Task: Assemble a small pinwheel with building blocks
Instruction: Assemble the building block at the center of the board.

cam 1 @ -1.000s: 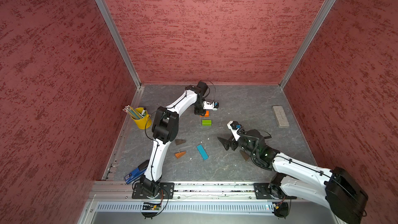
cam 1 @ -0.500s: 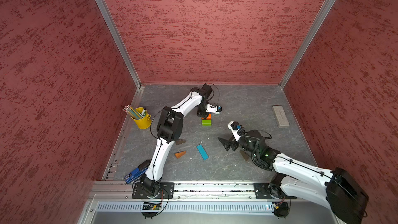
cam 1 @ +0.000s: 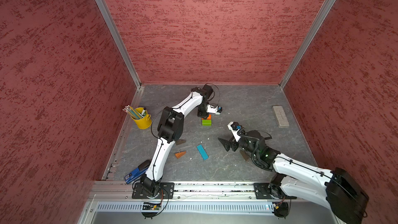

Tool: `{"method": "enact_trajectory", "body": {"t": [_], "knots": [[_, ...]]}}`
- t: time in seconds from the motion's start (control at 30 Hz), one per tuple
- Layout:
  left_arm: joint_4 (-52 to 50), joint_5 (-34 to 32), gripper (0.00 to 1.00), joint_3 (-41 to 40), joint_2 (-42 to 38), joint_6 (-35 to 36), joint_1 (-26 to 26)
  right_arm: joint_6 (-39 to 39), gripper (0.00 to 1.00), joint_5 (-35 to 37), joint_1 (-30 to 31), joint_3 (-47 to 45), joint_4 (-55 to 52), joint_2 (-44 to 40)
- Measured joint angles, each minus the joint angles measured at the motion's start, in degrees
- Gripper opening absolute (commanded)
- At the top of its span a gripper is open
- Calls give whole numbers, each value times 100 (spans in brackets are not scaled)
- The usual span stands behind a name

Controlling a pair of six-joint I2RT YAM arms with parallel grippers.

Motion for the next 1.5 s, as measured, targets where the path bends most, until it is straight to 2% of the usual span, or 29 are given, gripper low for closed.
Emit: {"method": "enact_trajectory", "body": {"t": [0.7, 1.13, 1.5], "knots": [[-101, 48, 41, 0, 2, -186, -13, 0, 99, 0, 0, 0, 0, 0], [-72, 369, 38, 0, -20, -326, 17, 0, 99, 0, 0, 0, 0, 2], [693, 291, 35, -140, -96, -579, 201, 0, 99, 0, 0, 2, 0, 9]]}}
